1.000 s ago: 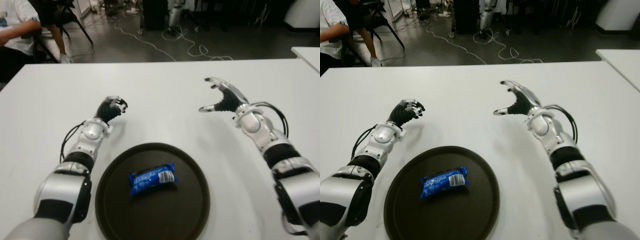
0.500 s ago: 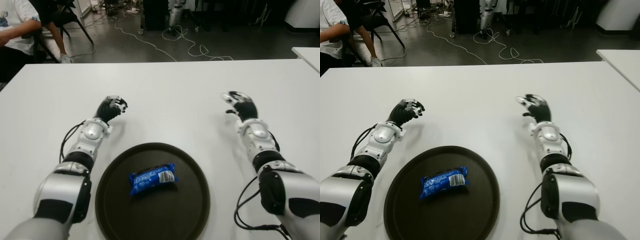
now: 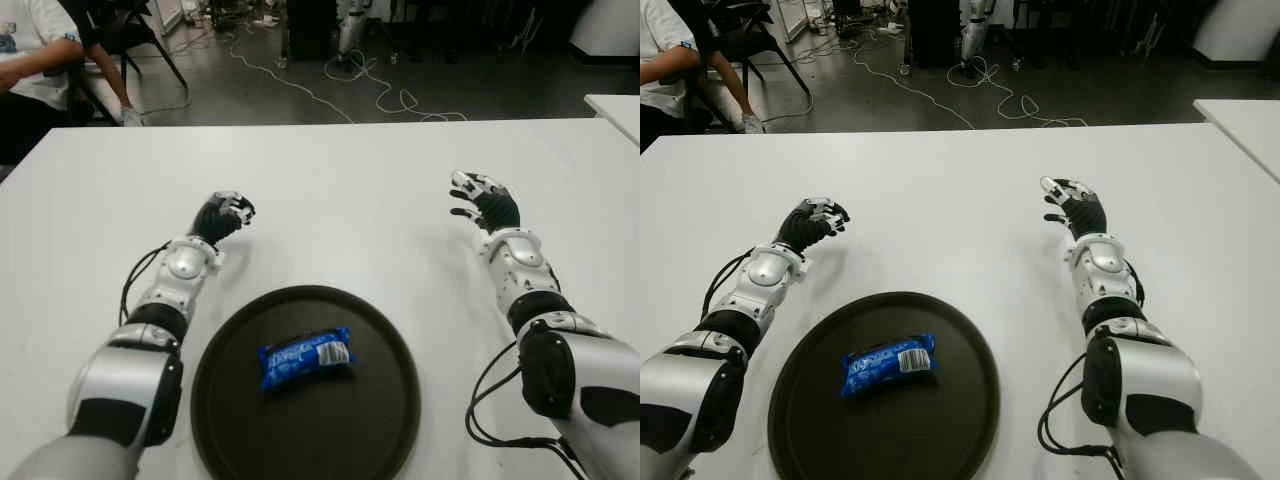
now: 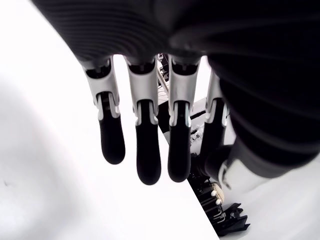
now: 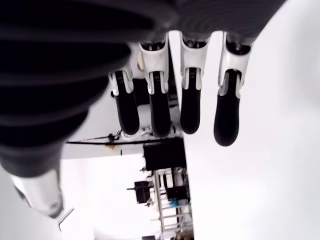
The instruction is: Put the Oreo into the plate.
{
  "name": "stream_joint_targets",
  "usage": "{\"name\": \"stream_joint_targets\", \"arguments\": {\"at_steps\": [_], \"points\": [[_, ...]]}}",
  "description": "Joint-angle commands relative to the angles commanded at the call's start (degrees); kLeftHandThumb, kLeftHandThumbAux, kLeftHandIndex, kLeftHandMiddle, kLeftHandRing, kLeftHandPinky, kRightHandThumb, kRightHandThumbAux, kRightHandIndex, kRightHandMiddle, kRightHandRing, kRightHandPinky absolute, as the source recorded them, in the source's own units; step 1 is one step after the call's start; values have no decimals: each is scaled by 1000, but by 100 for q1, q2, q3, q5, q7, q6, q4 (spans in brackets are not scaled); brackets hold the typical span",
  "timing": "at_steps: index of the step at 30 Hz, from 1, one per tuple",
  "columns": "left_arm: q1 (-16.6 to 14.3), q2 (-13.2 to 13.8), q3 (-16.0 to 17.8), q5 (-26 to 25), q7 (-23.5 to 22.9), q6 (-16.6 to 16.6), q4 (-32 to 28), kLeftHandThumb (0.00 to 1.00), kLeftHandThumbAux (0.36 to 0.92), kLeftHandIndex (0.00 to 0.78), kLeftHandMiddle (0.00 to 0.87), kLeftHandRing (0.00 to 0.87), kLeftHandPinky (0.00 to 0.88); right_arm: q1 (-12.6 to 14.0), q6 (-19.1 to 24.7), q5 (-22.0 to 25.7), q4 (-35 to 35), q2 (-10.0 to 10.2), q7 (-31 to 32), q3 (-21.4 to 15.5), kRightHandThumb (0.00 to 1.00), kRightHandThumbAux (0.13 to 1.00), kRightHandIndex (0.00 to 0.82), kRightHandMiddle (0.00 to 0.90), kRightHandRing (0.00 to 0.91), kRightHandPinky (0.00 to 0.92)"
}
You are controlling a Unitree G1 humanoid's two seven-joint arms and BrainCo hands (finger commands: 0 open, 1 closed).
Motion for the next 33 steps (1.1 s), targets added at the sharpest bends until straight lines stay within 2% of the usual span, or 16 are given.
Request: {"name": "stream_joint_targets", "arguments": {"at_steps": [13, 33], "points": [[-9, -1, -25, 29, 10, 3, 7, 943, 653, 491, 440, 439, 385, -10, 190, -26, 25, -32, -243, -12, 116, 648, 385, 537, 552, 529], [-12, -31, 22, -19, 49, 67, 13, 942, 654, 489, 438, 436, 386, 3, 200, -68, 31, -36, -421, 34, 158, 643, 380, 539, 553, 542]]}}
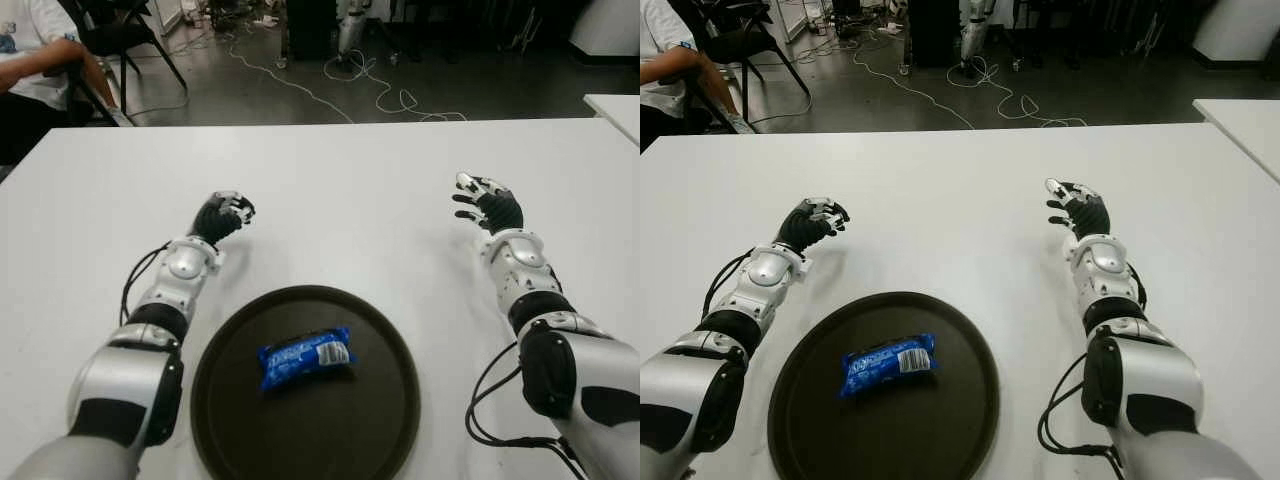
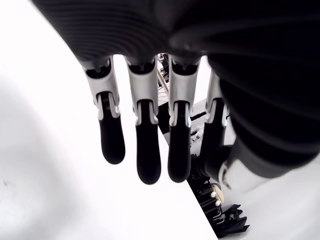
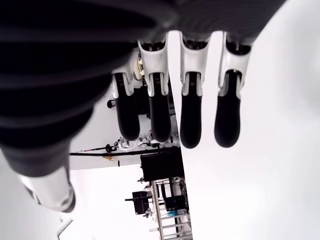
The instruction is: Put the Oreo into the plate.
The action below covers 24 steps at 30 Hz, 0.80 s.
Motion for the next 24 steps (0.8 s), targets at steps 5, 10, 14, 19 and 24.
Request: {"name": "stream_joint_targets", "arguments": {"at_steps": [5, 10, 14, 19, 24], "points": [[-1, 7, -13, 15, 3, -8, -7, 942, 654, 491, 438, 437, 386, -3, -11, -37, 2, 13, -34, 34, 148, 652, 386, 545, 558, 550], [2, 7, -5, 4, -18, -8, -10, 942, 654, 487, 437, 444, 396, -2, -18, -59, 2, 18, -51, 53, 133, 650, 389, 540, 556, 543], [4, 2, 17, -24, -51, -5, -9, 942, 653, 485, 436, 446, 405, 6, -25, -71, 0, 22, -62, 57, 132, 645, 380, 531, 550, 537], [15, 7, 4, -4, -20, -33, -10, 942, 654, 489, 434, 444, 394, 10, -41, -98, -4, 29, -90, 69, 157, 641, 376, 530, 549, 543], [21, 20, -19, 24, -22, -46, -7, 942, 654, 487, 435, 444, 392, 11, -35, -157, 3, 28, -139, 93, 174, 647, 383, 535, 549, 537]]}}
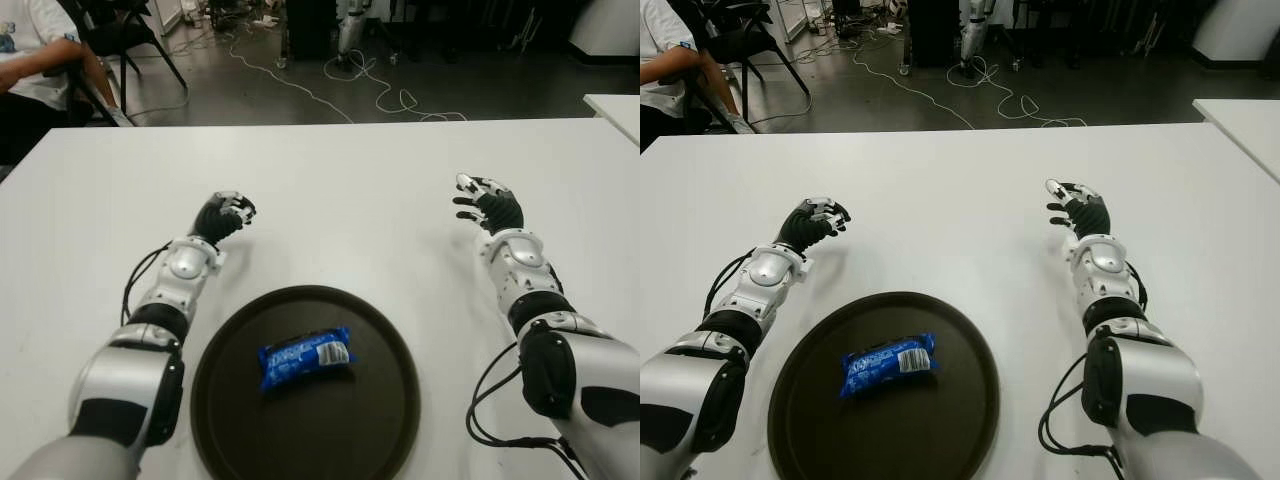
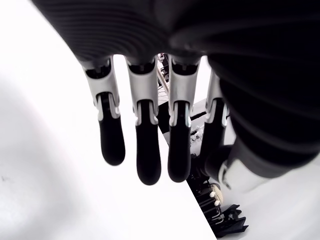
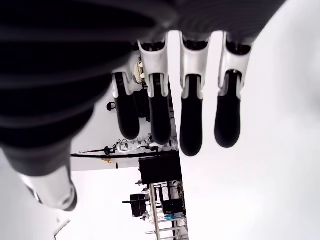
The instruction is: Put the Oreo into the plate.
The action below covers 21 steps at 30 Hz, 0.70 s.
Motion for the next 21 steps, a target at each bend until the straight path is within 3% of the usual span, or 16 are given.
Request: {"name": "stream_joint_targets", "arguments": {"at_steps": [21], "points": [[29, -12, 7, -19, 21, -22, -17, 942, 654, 492, 441, 433, 376, 25, -44, -8, -3, 13, 2, -2, 197, 644, 378, 533, 548, 526]]}}
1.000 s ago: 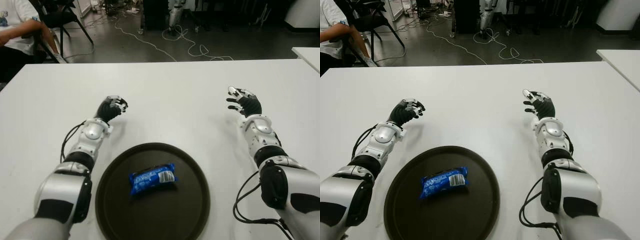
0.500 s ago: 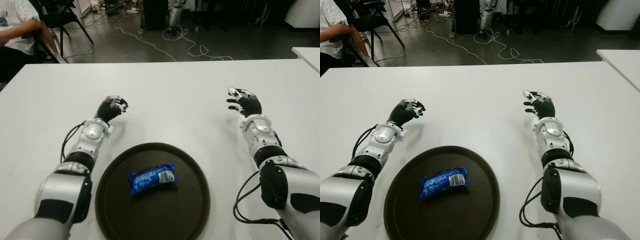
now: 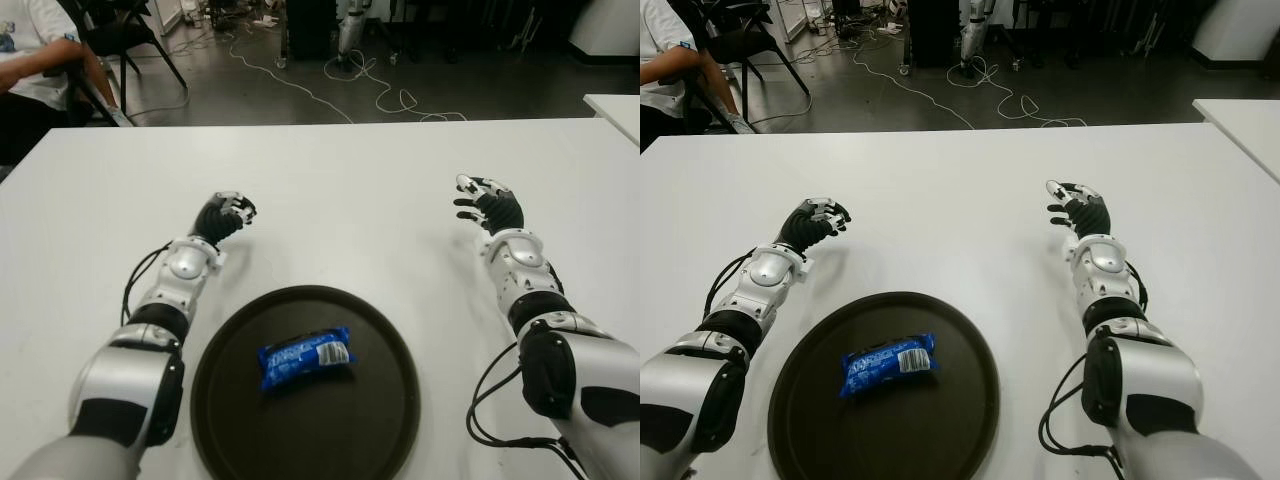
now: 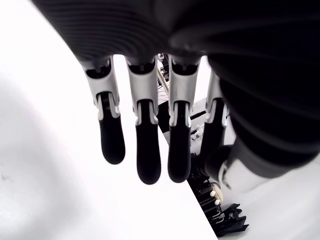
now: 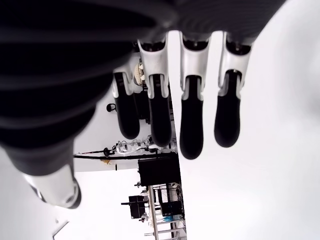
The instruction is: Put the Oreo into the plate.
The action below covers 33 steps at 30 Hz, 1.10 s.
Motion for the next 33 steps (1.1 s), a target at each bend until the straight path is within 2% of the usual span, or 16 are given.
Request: {"name": "stream_joint_targets", "arguments": {"at_steps": [19, 33], "points": [[-9, 5, 24, -14, -18, 60, 14, 942, 655, 484, 433, 445, 386, 6, 17, -68, 11, 22, -31, 108, 262, 661, 358, 517, 534, 522], [-29, -25, 43, -29, 37, 82, 23, 942, 655, 484, 431, 446, 391, 16, -22, -67, 3, 23, 18, 184, 305, 668, 387, 529, 541, 536]]}}
